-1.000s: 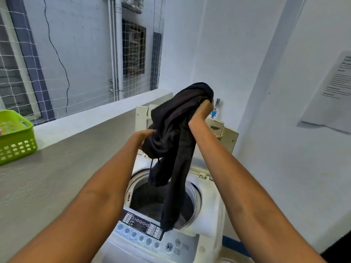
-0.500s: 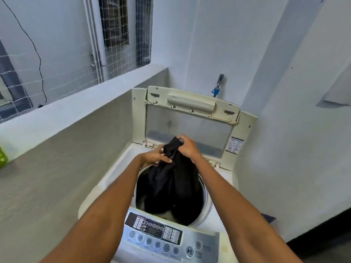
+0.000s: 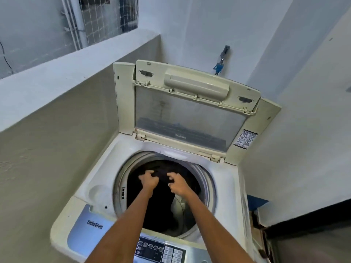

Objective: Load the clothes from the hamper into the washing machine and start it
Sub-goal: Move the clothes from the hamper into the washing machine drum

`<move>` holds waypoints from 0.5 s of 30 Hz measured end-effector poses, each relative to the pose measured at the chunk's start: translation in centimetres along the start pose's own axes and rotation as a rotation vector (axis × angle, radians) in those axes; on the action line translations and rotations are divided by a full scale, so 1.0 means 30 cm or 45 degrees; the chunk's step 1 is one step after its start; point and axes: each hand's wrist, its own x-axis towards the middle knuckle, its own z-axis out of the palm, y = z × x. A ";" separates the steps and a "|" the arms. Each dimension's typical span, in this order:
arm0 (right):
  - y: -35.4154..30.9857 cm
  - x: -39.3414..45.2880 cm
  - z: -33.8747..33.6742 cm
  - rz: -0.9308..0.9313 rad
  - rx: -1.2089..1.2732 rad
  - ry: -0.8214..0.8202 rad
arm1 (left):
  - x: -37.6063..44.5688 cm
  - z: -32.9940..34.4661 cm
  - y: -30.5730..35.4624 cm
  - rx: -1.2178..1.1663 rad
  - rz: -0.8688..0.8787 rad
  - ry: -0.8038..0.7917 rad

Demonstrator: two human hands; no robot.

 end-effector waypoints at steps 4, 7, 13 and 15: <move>0.042 0.030 0.060 0.040 0.034 -0.048 | 0.048 0.040 -0.029 -0.220 -0.014 -0.205; 0.066 0.031 0.073 0.045 0.096 0.024 | 0.044 0.037 -0.009 -0.405 -0.085 -0.280; 0.083 -0.060 -0.020 0.077 0.350 0.361 | -0.091 0.082 0.077 -0.468 0.033 -0.295; 0.093 -0.135 -0.086 0.042 0.430 0.464 | -0.166 0.131 0.111 -0.426 0.111 -0.323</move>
